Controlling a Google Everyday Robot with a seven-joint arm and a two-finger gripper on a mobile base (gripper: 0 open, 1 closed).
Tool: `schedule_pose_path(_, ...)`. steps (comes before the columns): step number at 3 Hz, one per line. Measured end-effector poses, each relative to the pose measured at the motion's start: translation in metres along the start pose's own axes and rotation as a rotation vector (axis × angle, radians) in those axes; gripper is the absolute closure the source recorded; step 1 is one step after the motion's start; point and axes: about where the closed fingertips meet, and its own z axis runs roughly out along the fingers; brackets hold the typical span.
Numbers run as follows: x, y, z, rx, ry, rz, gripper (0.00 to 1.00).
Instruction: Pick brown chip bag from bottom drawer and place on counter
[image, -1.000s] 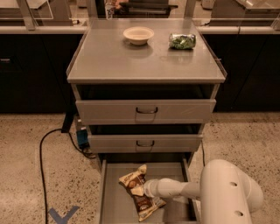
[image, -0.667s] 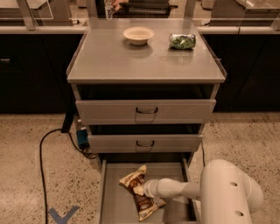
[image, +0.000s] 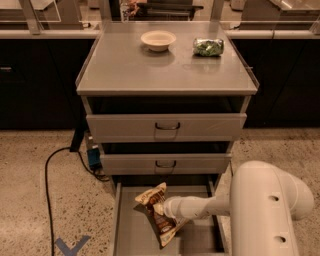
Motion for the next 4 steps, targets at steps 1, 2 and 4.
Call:
schedule_pose_path(1,-0.038,0.032,-0.061,-0.005,-0.038,-0.001,1.0)
schedule_pose_path(2,-0.077,0.065,-0.119,-0.064,-0.075,-0.053,1.0)
schedule_pose_path(4,-0.13,0.061,-0.182,-0.125,-0.188,-0.171,1.0)
